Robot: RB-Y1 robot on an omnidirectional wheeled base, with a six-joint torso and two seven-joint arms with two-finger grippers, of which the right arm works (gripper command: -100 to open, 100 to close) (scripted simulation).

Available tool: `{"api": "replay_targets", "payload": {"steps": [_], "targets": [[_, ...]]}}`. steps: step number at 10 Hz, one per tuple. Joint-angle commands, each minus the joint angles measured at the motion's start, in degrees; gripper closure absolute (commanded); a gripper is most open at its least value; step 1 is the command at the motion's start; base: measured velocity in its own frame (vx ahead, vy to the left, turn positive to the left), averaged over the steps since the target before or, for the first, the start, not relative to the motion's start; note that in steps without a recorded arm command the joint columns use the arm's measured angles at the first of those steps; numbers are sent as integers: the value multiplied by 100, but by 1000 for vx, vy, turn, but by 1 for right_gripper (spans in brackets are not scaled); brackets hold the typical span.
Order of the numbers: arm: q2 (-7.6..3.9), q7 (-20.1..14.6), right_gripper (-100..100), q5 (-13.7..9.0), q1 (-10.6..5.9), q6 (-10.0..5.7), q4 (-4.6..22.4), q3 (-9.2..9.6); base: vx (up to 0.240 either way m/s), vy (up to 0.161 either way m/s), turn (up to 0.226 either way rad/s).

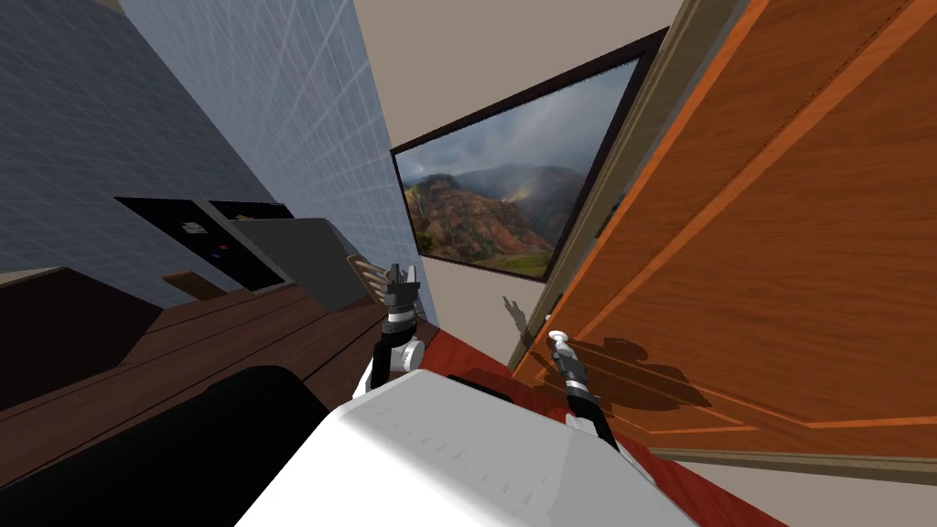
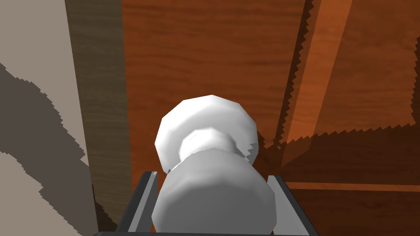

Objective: Pull the door open

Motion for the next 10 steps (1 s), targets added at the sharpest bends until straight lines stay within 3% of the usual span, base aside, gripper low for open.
{"api": "replay_targets", "payload": {"steps": [1,7,8,9,10], "targets": [[-54,-134,100,46,36,-72,8,117,-184,-59,113],[-492,-770,100,245,241,-405,-72,651,-206,-59,117],[-538,-837,100,266,262,-440,-80,707,-203,-66,96],[-497,-778,100,249,247,-393,-54,666,-88,-26,22],[-594,-920,100,302,329,-548,-38,807,-153,-76,122]]}}
